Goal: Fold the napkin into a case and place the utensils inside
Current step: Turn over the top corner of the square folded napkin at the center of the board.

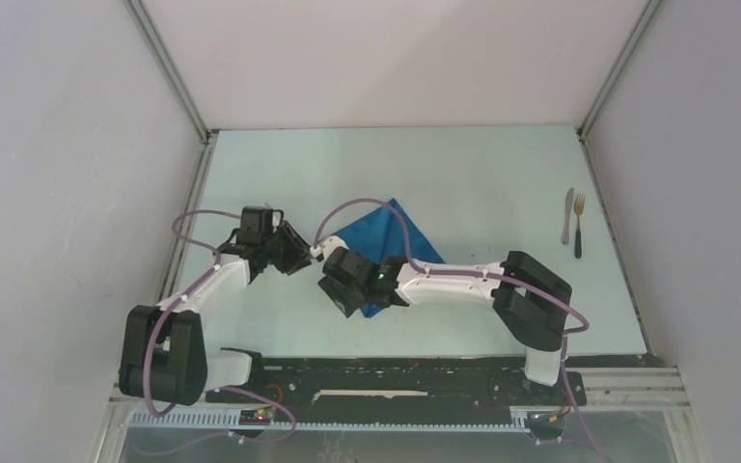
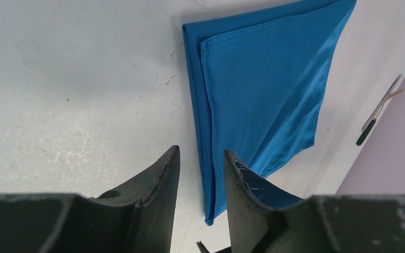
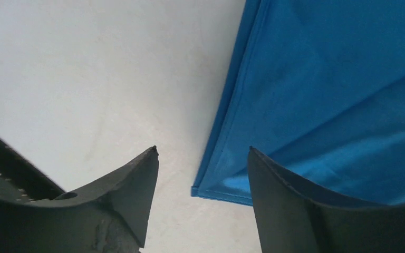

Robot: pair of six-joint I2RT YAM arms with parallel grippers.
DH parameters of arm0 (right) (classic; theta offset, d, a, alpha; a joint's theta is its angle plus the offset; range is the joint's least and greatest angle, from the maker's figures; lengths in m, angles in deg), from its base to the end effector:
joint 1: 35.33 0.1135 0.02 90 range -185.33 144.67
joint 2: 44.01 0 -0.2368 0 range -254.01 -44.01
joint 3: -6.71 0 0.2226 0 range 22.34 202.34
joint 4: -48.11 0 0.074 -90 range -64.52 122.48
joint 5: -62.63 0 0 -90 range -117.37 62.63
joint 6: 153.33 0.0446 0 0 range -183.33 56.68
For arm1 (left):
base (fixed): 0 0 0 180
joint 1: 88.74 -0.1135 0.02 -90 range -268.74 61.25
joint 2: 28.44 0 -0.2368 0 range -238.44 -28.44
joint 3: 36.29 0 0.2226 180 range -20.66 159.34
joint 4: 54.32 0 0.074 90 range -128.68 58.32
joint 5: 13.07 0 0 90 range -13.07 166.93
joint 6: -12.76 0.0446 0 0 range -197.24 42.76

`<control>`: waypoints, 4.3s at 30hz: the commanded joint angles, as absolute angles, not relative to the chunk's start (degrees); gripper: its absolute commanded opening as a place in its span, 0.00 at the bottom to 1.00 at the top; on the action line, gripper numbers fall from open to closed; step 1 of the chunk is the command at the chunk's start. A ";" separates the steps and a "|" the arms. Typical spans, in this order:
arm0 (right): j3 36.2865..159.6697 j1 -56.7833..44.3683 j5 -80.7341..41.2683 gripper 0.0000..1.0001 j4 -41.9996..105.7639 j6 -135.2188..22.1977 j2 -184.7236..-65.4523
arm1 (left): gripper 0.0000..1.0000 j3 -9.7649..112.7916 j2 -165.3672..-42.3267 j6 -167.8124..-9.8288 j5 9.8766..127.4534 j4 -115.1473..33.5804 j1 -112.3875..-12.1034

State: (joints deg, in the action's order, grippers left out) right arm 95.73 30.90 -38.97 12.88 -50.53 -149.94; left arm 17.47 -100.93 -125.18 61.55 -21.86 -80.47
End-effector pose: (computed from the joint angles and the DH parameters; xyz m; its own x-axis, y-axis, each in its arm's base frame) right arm 0.1574 0.3352 0.1835 -0.4979 -0.5921 -0.6337 -0.7552 0.6552 -0.0188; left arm 0.2288 -0.0452 0.1767 -0.7417 -0.6156 -0.2664 -0.3694 0.7064 -0.6038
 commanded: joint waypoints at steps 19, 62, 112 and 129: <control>101.25 34.41 -48.72 0.66 -0.22 -53.60 -155.60 | 0.42 14.42 -98.53 -123.47 56.94 -26.42 -81.26; 105.07 35.75 -47.61 0.41 -1.72 -52.53 -157.56 | 0.41 13.80 -98.80 -121.45 55.18 -26.88 -83.18; 98.19 20.84 -16.49 0.00 6.77 -45.97 -149.07 | 0.76 7.67 -109.76 -131.56 45.94 -46.35 -84.26; 95.39 18.37 -12.83 0.00 8.97 -45.12 -146.76 | 0.60 9.42 -118.74 -136.51 50.18 -55.19 -83.17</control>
